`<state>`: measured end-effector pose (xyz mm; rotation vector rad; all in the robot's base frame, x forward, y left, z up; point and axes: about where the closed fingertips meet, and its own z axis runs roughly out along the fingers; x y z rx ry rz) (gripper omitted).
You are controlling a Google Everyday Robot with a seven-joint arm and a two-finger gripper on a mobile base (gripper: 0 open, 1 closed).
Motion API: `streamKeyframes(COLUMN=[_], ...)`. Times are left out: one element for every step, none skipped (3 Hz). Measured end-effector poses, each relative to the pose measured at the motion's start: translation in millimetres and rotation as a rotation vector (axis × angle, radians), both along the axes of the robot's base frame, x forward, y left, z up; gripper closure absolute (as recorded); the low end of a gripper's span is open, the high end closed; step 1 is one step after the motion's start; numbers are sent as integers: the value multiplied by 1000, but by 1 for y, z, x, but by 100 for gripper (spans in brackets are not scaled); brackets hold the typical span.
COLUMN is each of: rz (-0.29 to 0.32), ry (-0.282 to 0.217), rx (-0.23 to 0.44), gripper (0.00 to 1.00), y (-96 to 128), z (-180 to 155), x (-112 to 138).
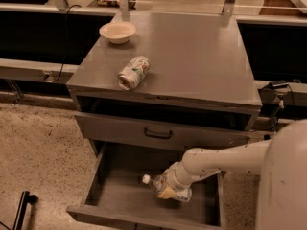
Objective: Place blue plastic bottle into middle drawer
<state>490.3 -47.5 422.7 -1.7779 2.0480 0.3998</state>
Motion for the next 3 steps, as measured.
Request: streamKeyframes(rz=[-35,-36,-34], ry=[43,45,48], rx=[-8,-5,-5], gripper=[58,34,11], y=[-5,-4,-3], z=[-38,-40,-42], x=[15,14,13])
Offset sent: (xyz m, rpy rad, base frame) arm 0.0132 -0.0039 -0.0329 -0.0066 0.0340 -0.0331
